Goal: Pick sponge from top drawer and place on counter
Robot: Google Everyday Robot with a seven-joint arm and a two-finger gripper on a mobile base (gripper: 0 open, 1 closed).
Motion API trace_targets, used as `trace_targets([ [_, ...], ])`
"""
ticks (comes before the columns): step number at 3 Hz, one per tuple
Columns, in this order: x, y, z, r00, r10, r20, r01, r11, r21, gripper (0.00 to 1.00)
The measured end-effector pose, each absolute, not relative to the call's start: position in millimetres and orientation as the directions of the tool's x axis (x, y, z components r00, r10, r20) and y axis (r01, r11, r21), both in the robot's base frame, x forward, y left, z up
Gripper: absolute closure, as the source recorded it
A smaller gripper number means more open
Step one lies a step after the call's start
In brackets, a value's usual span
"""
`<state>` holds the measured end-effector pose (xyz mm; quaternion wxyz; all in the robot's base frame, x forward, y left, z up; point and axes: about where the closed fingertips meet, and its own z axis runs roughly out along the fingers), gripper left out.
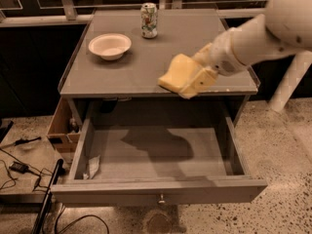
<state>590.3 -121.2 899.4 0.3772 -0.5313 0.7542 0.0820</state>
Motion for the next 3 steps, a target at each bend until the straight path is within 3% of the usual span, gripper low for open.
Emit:
trace_targets([
  [1,643,-80,912,-0.075,-0.729,-0.681,-0.874,0.377,-0.307,1.0],
  [3,655,-79,898,-0.09,-0.731,-0.676,-0.875,0.382,-0.297,1.0],
])
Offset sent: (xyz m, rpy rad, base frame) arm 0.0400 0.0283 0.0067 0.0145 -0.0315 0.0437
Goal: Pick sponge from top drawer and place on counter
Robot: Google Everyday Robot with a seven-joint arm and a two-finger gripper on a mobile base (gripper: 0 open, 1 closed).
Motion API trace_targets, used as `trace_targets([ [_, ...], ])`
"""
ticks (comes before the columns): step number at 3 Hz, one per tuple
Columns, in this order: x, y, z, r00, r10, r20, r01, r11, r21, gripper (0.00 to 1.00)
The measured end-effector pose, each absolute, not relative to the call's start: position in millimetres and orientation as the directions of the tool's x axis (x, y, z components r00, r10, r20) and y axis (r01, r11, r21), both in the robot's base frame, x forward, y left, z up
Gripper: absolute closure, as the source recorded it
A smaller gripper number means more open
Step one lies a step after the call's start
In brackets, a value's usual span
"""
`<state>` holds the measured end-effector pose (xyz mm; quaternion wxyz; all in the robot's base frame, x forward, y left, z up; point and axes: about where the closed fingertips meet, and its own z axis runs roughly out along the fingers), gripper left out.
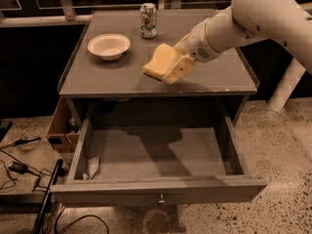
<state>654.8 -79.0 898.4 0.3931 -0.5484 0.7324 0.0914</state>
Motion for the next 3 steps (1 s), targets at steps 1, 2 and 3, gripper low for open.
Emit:
trace_targets([
  [1,676,-71,879,-0.109,-0.735,-0.669,-0.881,0.383,-0.278,1.0],
  [2,688,-66,870,-0.12,-0.738,-0.664,-0.885,0.382,-0.265,1.0],
  [3,699,-65,858,-0.143,-0.744,-0.652,-0.887,0.389,-0.249,1.0],
])
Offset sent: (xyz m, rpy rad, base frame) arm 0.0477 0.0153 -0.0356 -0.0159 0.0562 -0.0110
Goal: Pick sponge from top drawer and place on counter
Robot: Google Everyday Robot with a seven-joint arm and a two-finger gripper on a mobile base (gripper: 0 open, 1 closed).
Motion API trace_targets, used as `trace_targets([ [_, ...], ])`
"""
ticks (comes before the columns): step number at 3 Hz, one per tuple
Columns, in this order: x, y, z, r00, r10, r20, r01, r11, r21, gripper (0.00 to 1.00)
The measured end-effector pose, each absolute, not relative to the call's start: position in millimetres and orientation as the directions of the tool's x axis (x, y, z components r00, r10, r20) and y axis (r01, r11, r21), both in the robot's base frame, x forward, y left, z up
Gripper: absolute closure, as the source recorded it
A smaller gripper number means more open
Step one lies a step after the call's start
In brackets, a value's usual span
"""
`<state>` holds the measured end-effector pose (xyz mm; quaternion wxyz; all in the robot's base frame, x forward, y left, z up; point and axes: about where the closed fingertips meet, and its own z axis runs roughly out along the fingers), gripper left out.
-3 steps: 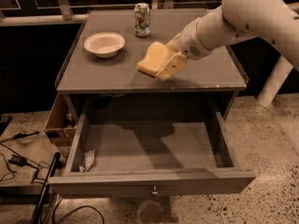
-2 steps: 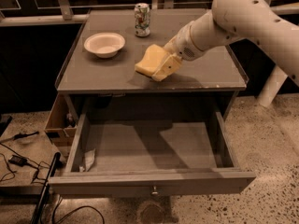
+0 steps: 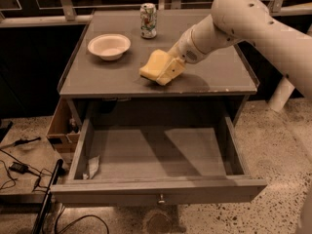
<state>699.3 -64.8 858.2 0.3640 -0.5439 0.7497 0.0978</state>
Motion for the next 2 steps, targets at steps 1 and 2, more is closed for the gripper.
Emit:
trace_targets([
  [1,710,-66,844,-0.168,-0.75,-0.64,-0.887,0.399,-0.234,1.0],
  [2,719,-67,829,-0.191,-0.752,-0.631,-0.887,0.408,-0.218,1.0],
])
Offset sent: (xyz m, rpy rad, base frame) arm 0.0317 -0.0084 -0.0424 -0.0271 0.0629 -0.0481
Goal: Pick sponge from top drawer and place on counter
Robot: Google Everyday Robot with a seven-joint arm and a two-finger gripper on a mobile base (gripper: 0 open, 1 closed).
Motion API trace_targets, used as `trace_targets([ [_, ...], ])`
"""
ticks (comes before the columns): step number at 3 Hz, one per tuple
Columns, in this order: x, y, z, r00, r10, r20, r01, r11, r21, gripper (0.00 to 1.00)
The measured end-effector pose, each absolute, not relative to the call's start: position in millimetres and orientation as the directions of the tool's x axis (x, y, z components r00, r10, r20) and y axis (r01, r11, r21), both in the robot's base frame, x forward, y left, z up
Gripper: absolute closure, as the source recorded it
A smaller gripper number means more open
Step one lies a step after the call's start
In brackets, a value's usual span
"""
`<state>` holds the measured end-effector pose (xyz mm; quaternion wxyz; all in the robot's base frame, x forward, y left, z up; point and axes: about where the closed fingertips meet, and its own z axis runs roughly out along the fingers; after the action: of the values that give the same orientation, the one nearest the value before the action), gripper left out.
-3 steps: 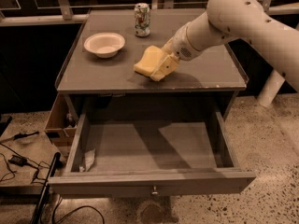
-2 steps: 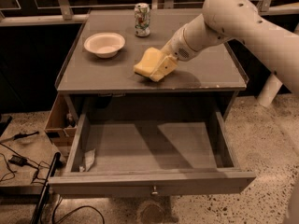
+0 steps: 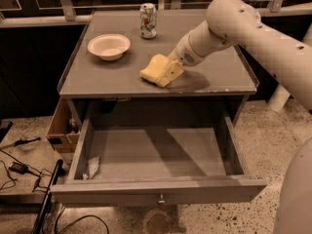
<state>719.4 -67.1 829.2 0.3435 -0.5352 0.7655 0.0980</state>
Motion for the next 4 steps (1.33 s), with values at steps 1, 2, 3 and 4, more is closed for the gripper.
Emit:
trace_targets([
  [1,719,-67,829,-0.191,-0.752,-0.631,-0.887,0.408,-0.217,0.81],
  [2,719,-65,827,-0.215,-0.748,-0.628,-0.886,0.42,-0.196,0.58],
  [3,720,-60,835,-0.258,-0.74,-0.621,-0.88,0.445,-0.165,0.34],
  [4,724,-57,846,-0.294,-0.732,-0.615,-0.87,0.471,-0.145,0.11],
])
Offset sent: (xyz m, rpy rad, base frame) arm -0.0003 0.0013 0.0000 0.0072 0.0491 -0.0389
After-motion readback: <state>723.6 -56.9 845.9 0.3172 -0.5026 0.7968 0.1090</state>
